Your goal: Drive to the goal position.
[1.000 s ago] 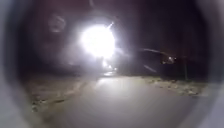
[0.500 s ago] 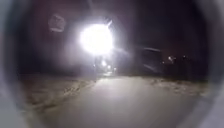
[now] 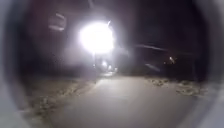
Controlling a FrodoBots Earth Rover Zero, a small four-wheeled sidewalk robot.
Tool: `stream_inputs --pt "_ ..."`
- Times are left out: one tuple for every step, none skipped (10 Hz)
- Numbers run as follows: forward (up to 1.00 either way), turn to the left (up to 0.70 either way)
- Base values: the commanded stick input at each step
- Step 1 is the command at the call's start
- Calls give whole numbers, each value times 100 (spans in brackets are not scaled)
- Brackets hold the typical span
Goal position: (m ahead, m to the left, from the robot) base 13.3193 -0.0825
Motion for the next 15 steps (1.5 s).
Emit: stream_inputs --pt "100 5" --pt "100 5" --pt "100 5" --pt "100 5" --pt "100 5" --pt "100 5" --pt "100 5" --pt "100 5" --pt "100 4" --pt "100 4" --pt "100 4" --pt "100 5" --pt "100 6" --pt "100 8" --pt "100 9"
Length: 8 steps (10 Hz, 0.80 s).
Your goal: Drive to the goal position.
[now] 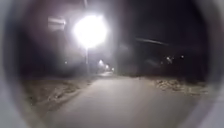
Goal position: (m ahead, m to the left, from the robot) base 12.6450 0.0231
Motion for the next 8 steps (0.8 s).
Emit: stream_inputs --pt "100 11" --pt "100 11" --pt "100 11" --pt "100 10" --pt "100 10" --pt "100 10" --pt "100 10" --pt "100 10"
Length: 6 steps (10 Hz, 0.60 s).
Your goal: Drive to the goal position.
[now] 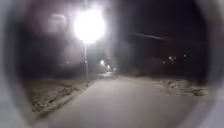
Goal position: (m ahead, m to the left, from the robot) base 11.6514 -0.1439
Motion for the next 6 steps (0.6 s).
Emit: stream_inputs --pt "100 10" --pt "100 10" --pt "100 10" --pt "100 9" --pt "100 9" --pt "100 9"
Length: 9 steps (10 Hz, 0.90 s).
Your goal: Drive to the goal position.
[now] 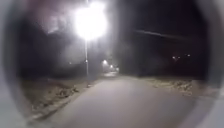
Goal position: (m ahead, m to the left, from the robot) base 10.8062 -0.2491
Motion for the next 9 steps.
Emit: stream_inputs --pt "100 8" --pt "100 8" --pt "100 7" --pt "100 7" --pt "100 7" --pt "100 6" --pt "100 6" --pt "100 6" --pt "100 5"
